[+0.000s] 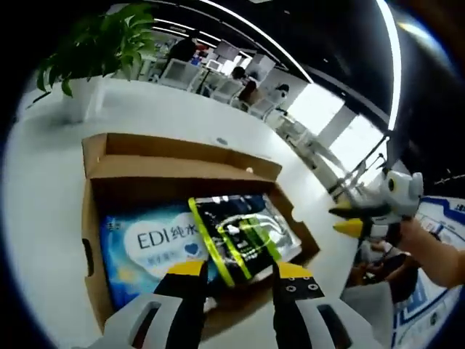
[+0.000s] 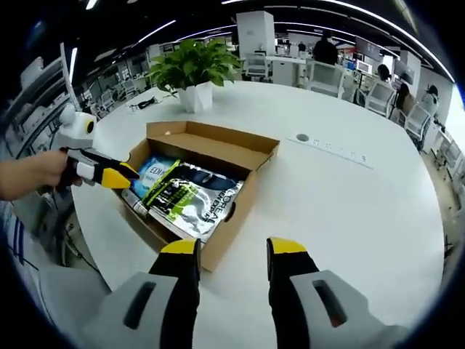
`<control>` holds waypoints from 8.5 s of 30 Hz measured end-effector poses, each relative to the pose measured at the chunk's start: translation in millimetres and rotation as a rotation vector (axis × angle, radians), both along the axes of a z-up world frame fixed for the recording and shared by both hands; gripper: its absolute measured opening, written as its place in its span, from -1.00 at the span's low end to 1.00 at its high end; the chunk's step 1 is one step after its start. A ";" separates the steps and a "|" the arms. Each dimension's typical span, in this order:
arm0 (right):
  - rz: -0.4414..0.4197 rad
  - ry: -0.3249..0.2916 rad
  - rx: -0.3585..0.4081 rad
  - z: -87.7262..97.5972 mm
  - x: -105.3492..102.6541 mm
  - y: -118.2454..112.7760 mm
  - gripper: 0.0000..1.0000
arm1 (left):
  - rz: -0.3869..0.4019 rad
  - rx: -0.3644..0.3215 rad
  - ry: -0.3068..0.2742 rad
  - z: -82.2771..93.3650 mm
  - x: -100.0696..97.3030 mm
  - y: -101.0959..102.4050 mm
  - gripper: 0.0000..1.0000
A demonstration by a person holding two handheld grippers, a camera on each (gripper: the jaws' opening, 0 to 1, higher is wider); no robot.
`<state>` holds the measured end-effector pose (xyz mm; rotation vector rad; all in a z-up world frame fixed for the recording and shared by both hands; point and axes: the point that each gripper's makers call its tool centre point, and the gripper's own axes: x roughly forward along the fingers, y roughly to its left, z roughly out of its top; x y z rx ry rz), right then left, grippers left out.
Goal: Operate the shoe box by opening the lid, removing the specified soft item, and placing it in the target area until the item is outside and the box remains undamaged.
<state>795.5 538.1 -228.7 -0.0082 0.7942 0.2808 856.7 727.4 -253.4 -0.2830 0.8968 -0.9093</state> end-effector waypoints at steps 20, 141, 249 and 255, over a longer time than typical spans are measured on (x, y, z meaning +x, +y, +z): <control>-0.009 0.026 0.008 -18.6 8.6 -7.3 -0.39 | 0.078 -0.064 0.207 -27.5 23.2 -22.5 -0.31; -0.070 0.091 0.339 -34.8 65.7 83.9 -1.00 | 0.115 0.029 0.142 -6.7 38.0 26.7 -1.00; -0.213 0.160 0.330 -109.3 0.0 -224.6 -1.00 | -0.116 0.384 0.174 -79.2 -30.5 -290.4 -1.00; -0.212 0.168 0.320 -114.2 -1.6 -227.7 -1.00 | -0.125 0.386 0.177 -84.3 -30.5 -292.9 -1.00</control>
